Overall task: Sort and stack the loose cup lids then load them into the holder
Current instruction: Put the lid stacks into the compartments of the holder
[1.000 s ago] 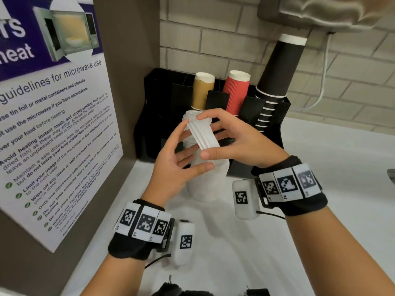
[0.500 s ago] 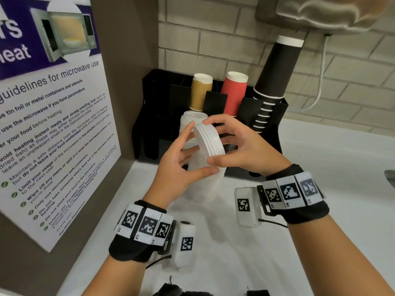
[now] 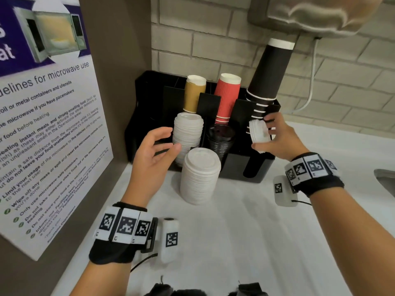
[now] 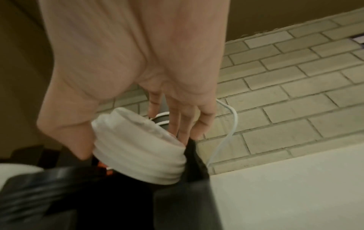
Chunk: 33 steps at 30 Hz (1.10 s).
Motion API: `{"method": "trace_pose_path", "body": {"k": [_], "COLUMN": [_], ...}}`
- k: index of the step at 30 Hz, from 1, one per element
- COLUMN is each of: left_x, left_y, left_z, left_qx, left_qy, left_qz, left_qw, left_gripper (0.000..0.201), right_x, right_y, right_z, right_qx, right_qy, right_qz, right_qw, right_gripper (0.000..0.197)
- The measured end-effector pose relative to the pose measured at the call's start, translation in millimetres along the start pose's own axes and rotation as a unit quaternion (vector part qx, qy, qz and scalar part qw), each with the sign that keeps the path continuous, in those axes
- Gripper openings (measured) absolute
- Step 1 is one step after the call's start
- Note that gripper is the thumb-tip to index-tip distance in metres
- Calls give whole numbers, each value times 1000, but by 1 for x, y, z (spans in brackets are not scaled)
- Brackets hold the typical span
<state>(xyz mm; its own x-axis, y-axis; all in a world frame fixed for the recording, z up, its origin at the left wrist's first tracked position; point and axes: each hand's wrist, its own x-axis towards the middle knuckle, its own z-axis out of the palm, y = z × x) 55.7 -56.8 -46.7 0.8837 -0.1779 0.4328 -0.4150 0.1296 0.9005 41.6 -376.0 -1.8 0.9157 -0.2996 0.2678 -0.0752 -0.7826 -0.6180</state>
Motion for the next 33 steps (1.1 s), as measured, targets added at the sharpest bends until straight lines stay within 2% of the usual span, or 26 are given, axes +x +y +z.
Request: {"method": "trace_pose_path", "body": {"k": [2, 4, 8, 11, 13, 17, 19, 21, 23, 24, 26, 27, 28, 30, 33], "left_x": [0, 0, -1, 0, 0, -1, -1, -2, -2, -2, -2, -3, -3, -4, -6], "left_y": [-1, -3, -4, -3, -3, -3, -4, -4, -5, -5, -7, -9, -9, -11, -13], "left_z": [-1, -1, 0, 0, -1, 0, 0, 0, -1, -2, -3, -3, -2, -1, -2], "left_qx": [4, 9, 13, 9, 8, 10, 11, 10, 10, 8, 4, 4, 5, 4, 3], "left_qy": [2, 5, 3, 7, 9, 10, 11, 10, 10, 12, 15, 15, 15, 14, 13], "left_qz": [-3, -7, -15, -13, -15, -17, -16, -15, -13, -13, -16, -18, -21, -25, -27], "left_qw": [1000, 1000, 1000, 1000, 1000, 1000, 1000, 1000, 1000, 1000, 1000, 1000, 1000, 1000, 1000], "left_gripper": [31, 28, 26, 24, 23, 23, 22, 22, 22, 22, 22, 22, 22, 22, 23], "right_x": [8, 14, 19, 20, 22, 24, 22, 19, 18, 18, 14, 7, -3, -26, -50], "right_y": [7, 7, 1, 1, 4, 12, 13, 8, 0, -5, -15, -23, -36, -60, -79], "right_z": [4, 8, 26, 42, 49, 51, 52, 50, 40, 33, 22, 21, 23, 38, 71], "right_qx": [-101, -217, -411, -498, -511, -509, -514, -518, -496, -463, -318, -220, -124, 3, 2], "right_qy": [-35, -95, -196, -255, -269, -288, -309, -321, -292, -251, -132, -79, -54, -91, -153], "right_qz": [7, 5, -37, -56, -61, -54, -42, -32, -34, -42, -71, -97, -115, -112, -108], "right_qw": [994, 972, 890, 827, 814, 809, 799, 792, 817, 849, 936, 967, 984, 990, 982], "right_gripper": [76, 76, 73, 81, 83, 85, 80, 67, 46, 36, 23, 18, 14, 24, 52]}}
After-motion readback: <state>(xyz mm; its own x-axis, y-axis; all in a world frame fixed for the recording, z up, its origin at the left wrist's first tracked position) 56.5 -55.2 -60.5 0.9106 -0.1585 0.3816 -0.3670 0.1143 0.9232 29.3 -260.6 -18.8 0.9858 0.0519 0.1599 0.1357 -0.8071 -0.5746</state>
